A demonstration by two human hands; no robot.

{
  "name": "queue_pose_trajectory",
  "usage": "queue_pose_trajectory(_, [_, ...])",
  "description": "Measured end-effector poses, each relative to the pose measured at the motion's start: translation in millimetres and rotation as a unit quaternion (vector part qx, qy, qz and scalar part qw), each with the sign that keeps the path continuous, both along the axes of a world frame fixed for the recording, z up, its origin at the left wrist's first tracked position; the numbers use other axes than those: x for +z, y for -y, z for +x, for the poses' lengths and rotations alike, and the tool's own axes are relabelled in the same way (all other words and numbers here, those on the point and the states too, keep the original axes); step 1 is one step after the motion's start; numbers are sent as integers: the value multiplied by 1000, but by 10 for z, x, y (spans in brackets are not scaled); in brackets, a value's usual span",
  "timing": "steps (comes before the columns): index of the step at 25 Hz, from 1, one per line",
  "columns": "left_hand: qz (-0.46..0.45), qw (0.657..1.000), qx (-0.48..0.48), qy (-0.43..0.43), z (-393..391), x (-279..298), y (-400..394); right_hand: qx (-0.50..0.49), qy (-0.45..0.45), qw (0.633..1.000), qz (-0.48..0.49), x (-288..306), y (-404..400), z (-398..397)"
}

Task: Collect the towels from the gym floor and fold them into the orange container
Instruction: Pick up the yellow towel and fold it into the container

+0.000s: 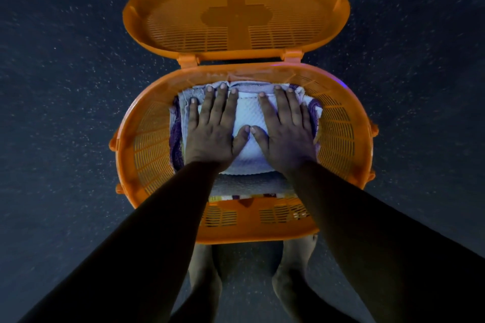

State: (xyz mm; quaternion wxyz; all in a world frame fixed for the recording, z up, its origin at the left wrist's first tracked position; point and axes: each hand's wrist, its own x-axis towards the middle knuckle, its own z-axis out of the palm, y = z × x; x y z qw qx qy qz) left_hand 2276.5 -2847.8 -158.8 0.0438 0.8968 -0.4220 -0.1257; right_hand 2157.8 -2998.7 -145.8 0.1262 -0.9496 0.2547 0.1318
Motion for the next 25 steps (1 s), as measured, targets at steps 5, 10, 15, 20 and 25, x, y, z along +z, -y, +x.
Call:
queue_pose_trajectory(5, [132,983,0,-128,140,773,71,11,-78,994,74,644,54,18])
queue_pose_trajectory(10, [243,947,3,-209,80,2620,103,-95,-172,964,177,2306,-22,-309])
queue_pose_trajectory(15, [282,930,-31,-234,-359,4744,41,-225,-172,932,226,4437,-212,-918])
queue_pose_trajectory(20, [266,930,-184,-175,-837,6146,5,-344,-124,906,214,5989,-721,-1605])
queue_pose_trajectory(25, [227,889,-382,-106,-1317,6980,113,-505,-64,843,174,6904,-1392,-2287])
